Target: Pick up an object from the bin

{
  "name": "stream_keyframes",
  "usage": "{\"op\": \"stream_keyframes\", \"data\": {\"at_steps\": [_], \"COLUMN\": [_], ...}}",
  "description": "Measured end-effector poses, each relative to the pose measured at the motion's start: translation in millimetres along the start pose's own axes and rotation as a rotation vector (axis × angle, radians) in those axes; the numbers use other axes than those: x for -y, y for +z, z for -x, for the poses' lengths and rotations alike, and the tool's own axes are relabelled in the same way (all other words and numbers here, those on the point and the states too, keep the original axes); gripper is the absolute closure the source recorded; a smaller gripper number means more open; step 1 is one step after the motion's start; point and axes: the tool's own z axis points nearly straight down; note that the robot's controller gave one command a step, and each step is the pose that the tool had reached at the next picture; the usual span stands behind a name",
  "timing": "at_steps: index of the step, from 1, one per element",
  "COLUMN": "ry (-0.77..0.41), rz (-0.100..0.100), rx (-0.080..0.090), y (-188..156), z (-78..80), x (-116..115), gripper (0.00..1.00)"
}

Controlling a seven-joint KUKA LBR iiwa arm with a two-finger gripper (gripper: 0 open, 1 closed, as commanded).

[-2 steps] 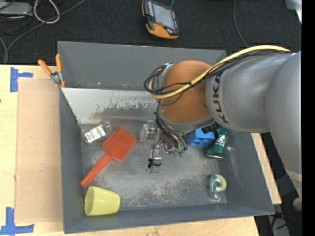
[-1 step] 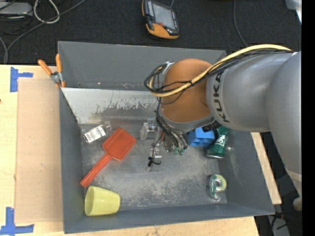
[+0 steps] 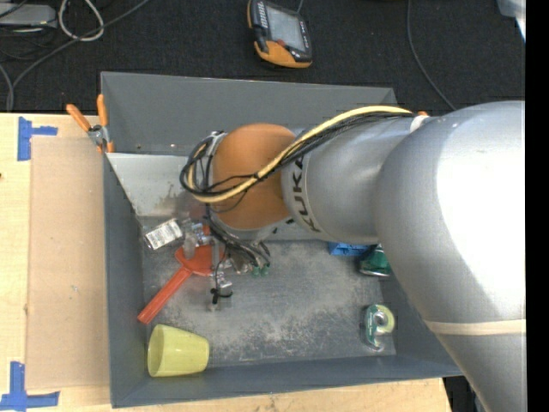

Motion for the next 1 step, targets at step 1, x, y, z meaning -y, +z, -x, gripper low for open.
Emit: {"op": "stream_keyframes", "data": {"at_steps": [1], "ry": [-0.162], "rz": [-0.006], "rx": [0.014], "y": [-64.5], "z": [20.4], "x": [-2.4], "gripper": [0.0]}}
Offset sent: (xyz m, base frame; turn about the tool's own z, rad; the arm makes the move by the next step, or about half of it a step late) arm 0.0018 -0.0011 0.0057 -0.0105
